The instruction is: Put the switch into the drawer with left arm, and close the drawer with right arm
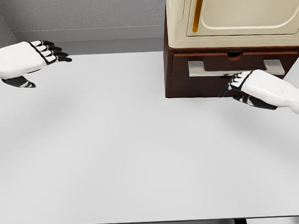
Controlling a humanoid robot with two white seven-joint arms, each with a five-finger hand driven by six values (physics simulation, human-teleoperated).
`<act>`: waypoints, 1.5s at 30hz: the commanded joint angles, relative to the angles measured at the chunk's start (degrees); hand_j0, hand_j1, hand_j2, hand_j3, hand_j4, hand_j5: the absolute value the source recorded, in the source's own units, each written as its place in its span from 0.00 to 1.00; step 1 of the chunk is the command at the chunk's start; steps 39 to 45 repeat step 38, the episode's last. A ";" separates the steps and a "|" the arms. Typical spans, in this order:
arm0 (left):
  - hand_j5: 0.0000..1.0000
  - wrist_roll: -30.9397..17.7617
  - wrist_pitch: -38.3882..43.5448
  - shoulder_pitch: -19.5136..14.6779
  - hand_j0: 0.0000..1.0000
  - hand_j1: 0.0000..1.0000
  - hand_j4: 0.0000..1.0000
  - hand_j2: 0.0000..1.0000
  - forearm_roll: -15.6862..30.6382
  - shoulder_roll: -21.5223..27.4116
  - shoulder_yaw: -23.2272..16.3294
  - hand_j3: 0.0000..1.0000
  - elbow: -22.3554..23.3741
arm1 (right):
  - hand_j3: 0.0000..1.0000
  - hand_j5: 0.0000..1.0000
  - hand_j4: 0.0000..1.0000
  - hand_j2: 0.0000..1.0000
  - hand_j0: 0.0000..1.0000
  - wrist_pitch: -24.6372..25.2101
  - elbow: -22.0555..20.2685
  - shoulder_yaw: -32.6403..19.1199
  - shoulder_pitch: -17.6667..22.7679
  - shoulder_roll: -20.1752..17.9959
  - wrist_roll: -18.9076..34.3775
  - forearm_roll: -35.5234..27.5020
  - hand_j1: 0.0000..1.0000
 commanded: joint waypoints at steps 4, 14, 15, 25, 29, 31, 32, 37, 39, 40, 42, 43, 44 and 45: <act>1.00 0.03 0.08 0.00 1.00 1.00 1.00 1.00 0.31 0.10 0.14 1.00 -0.04 | 0.56 0.56 0.56 0.56 0.56 0.04 0.08 -0.12 -0.09 0.37 -0.08 -0.40 0.56; 1.00 0.03 0.08 0.00 1.00 1.00 1.00 1.00 0.31 0.10 0.49 1.00 -0.04 | 0.58 0.58 0.58 0.58 0.58 0.04 1.05 -0.03 -1.05 1.07 -0.08 -0.40 0.58; 1.00 0.03 0.08 0.00 1.00 1.00 1.00 1.00 0.40 0.10 0.58 1.00 -0.04 | 0.58 0.58 0.58 0.58 0.58 0.04 0.69 -0.12 -1.05 0.63 0.00 -0.31 0.58; 1.00 0.03 0.08 0.00 1.00 1.00 1.00 1.00 0.31 0.10 0.58 1.00 0.05 | 0.77 0.77 0.77 0.77 0.77 0.04 -3.96 -0.12 1.32 -4.38 -0.08 -0.57 0.77; 1.00 0.03 0.08 0.00 1.00 1.00 1.00 1.00 0.31 0.10 0.58 1.00 0.05 | 0.99 0.99 0.99 0.99 0.99 0.04 -5.46 -0.12 2.99 -7.45 0.01 -0.49 0.99; 1.00 0.03 0.08 0.00 1.00 1.00 1.00 1.00 0.31 0.10 0.58 1.00 0.05 | 1.00 1.00 1.00 1.00 1.00 0.04 -5.46 -0.12 3.52 -8.86 0.01 -0.57 1.00; 1.00 0.03 0.08 0.00 1.00 1.00 1.00 1.00 0.31 0.10 0.58 1.00 0.05 | 1.00 1.00 1.00 1.00 1.00 0.04 -5.46 -0.12 3.69 -9.04 0.01 -0.49 1.00; 1.00 0.03 0.08 0.00 1.00 1.00 1.00 1.00 0.31 0.10 0.58 1.00 0.05 | 1.00 1.00 1.00 1.00 1.00 0.04 -6.16 -0.12 4.31 -9.48 0.01 -0.49 1.00; 1.00 0.03 0.08 0.00 1.00 1.00 1.00 1.00 0.40 0.10 0.58 1.00 0.05 | 1.00 1.00 1.00 1.00 1.00 0.04 -6.25 -0.12 4.31 -9.56 0.01 -0.49 1.00; 1.00 0.03 0.08 0.00 1.00 1.00 1.00 1.00 0.40 0.10 0.58 1.00 0.05 | 1.00 1.00 1.00 1.00 1.00 0.04 -6.25 -0.12 4.31 -9.56 0.01 -0.49 1.00; 1.00 0.03 0.08 0.00 1.00 1.00 1.00 1.00 0.40 0.10 0.58 1.00 0.05 | 1.00 1.00 1.00 1.00 1.00 0.04 -6.25 -0.12 4.31 -9.56 0.01 -0.49 1.00; 1.00 0.03 0.08 0.00 1.00 1.00 1.00 1.00 0.40 0.10 0.58 1.00 0.05 | 1.00 1.00 1.00 1.00 1.00 0.04 -6.25 -0.12 4.31 -9.56 0.01 -0.49 1.00; 1.00 0.03 0.08 0.00 1.00 1.00 1.00 1.00 0.40 0.10 0.58 1.00 0.05 | 1.00 1.00 1.00 1.00 1.00 0.04 -6.25 -0.12 4.31 -9.56 0.01 -0.49 1.00; 1.00 0.03 0.08 0.00 1.00 1.00 1.00 1.00 0.40 0.10 0.58 1.00 0.05 | 1.00 1.00 1.00 1.00 1.00 0.04 -6.25 -0.12 4.31 -9.56 0.01 -0.49 1.00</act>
